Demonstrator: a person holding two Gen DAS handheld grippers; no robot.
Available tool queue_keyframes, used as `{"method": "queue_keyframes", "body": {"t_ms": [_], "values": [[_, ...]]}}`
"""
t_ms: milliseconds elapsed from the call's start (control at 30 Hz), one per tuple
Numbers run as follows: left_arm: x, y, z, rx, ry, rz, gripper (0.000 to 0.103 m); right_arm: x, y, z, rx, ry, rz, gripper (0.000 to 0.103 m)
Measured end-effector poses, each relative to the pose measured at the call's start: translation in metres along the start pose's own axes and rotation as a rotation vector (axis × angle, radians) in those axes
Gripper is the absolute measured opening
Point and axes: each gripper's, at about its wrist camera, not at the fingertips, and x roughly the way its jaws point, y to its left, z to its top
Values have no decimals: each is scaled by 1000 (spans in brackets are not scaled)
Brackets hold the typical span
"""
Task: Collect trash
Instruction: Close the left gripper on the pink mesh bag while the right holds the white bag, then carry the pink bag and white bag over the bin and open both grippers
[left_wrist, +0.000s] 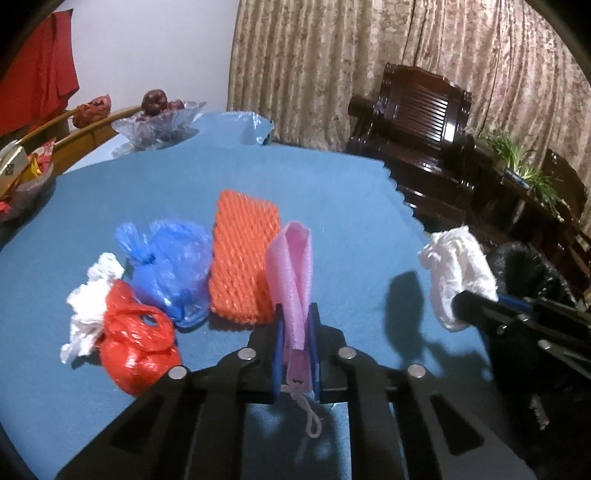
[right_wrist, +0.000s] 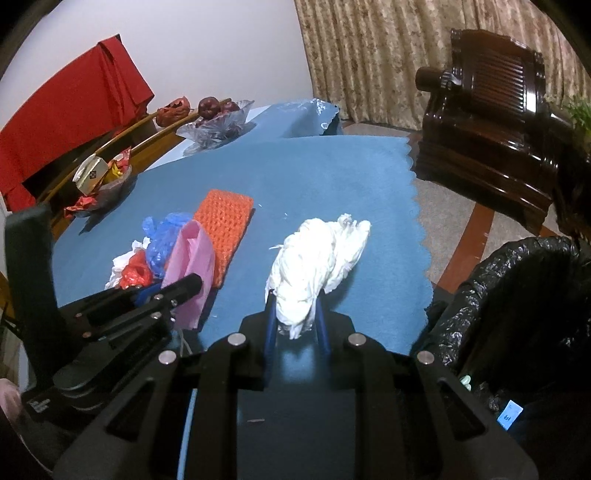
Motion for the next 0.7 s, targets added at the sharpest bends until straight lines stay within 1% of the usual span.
{"method": "queue_keyframes", "body": {"t_ms": [200, 400, 700], "values": [[-32, -3, 8, -5, -44, -8, 11, -20, 5, 4, -10, -31, 8, 19], [-59, -7, 11, -7, -64, -15, 11, -45, 12, 6, -22, -64, 10, 19], [-97, -20, 15, 6, -110, -33, 11, -97, 17, 4, -40, -127, 0, 19]]}}
